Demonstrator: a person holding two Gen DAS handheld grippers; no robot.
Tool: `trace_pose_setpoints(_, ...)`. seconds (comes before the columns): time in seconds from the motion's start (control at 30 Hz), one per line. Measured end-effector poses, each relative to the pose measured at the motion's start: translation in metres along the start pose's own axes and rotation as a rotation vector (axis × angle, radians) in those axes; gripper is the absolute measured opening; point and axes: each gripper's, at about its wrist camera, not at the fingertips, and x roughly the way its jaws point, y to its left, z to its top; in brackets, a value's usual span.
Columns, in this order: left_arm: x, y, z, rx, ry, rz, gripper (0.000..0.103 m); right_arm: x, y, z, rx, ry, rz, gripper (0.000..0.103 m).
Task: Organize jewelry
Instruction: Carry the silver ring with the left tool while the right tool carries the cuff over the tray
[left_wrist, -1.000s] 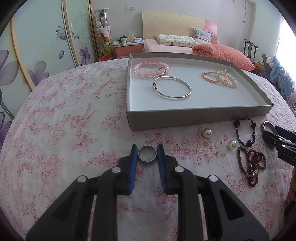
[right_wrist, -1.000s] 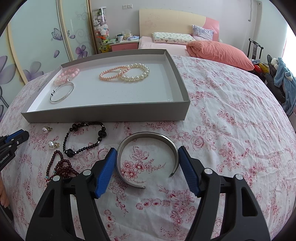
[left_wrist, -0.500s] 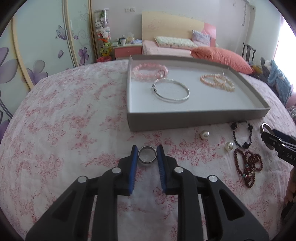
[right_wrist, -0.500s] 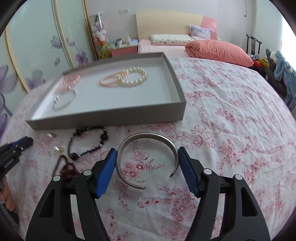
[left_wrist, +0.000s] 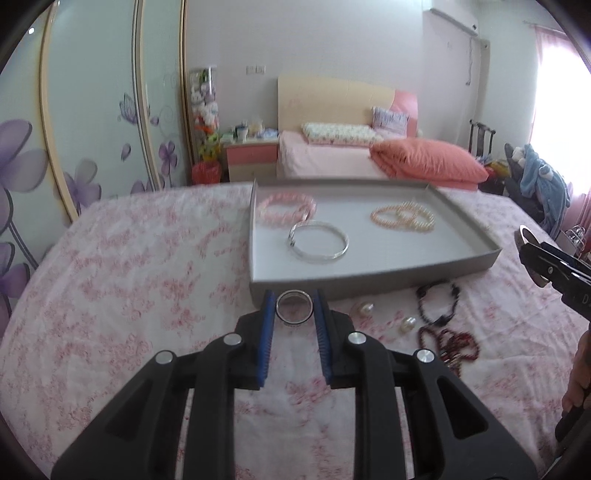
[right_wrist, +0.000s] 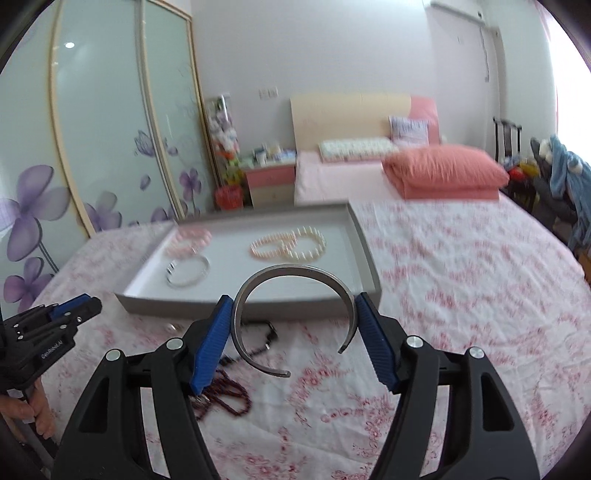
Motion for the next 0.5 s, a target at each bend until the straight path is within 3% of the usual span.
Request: trace_pose_setpoints(0.5, -0.051, -0.031, 0.021, 0.046, -0.210, -0.021, 0.022, -0.046, 0.017, 0.016, -0.081, -0.258, -0.020, 0.068)
